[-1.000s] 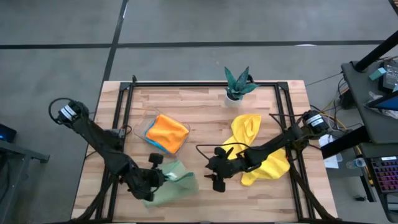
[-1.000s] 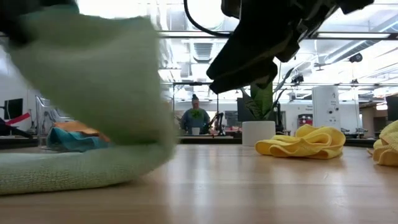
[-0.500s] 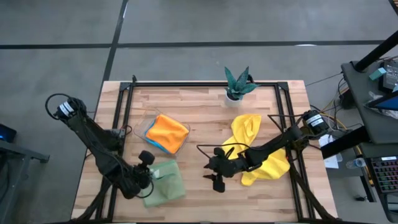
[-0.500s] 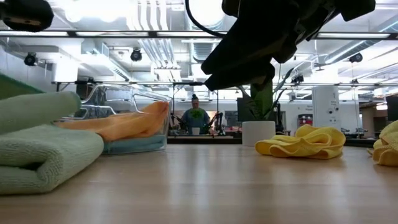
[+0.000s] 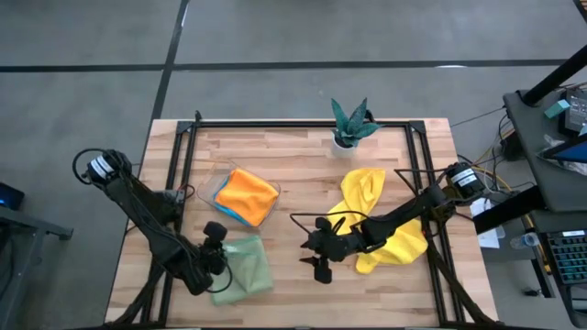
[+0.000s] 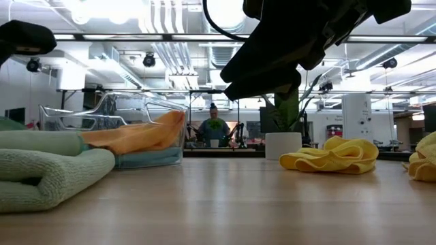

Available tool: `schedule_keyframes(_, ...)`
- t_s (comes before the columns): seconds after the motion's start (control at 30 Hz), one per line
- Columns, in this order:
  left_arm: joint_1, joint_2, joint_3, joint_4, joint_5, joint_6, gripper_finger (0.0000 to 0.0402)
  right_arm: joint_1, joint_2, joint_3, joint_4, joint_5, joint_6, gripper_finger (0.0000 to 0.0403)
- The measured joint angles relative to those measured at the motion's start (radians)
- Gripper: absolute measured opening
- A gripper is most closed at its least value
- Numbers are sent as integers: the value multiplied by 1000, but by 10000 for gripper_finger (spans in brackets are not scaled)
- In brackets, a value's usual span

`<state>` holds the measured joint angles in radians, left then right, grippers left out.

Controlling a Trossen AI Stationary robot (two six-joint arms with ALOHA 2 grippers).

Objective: Fold microfiber towels
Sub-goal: Fold the green microfiber cloth

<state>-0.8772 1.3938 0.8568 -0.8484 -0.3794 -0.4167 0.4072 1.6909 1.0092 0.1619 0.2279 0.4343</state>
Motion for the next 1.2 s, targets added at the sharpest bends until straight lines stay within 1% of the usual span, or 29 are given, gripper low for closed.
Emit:
schedule_keyframes(0.1, 0, -2, 6, -1, 15, -23, 144, 0, 0, 0, 0, 0, 0, 187)
schedule_keyframes(0.17, 0, -7, 16, -2, 45, -24, 162, 0, 0, 0, 0, 0, 0, 187)
schedule_keyframes(0.23, 0, -7, 31, 0, 73, -35, 176, 0, 0, 0, -1, 0, -8, 187)
schedule_keyframes(0.3, 1, -7, 49, 4, 74, -89, 183, 0, 0, 0, -3, 0, -18, 188)
schedule_keyframes(0.37, 10, -7, 62, 39, 49, -158, 184, 0, 0, 0, -5, 0, -28, 187)
schedule_keyframes(0.4, 14, -7, 64, 74, 21, -189, 184, 0, 1, 0, -6, 0, -33, 187)
schedule_keyframes(0.53, 27, -7, 62, 245, -176, -287, 184, -1, 1, 0, -9, 0, -50, 187)
schedule_keyframes(0.6, 44, -7, 60, 296, -239, -354, 184, -2, 1, 0, -13, 0, -54, 187)
schedule_keyframes(0.63, 57, -7, 59, 315, -251, -389, 184, -2, 1, 0, -16, 0, -54, 188)
schedule_keyframes(0.73, 91, 9, 59, 357, -260, -494, 184, -2, 1, 0, -32, 0, -64, 187)
schedule_keyframes(0.8, 110, 41, 59, 386, -257, -548, 184, -2, 2, 0, -34, 0, -77, 187)
schedule_keyframes(0.9, 134, 114, 77, 402, -237, -616, 184, -2, 2, 0, -33, 0, -93, 187)
schedule_keyframes(1.03, 153, 212, 107, 378, -215, -729, 184, -2, 2, 0, -33, 0, -110, 188)
schedule_keyframes(1.13, 158, 260, 124, 379, -214, -780, 184, -2, 2, 0, -33, 0, -127, 187)
schedule_keyframes(1.2, 158, 280, 136, 360, -212, -783, 184, -2, 2, 0, -33, 0, -137, 187)
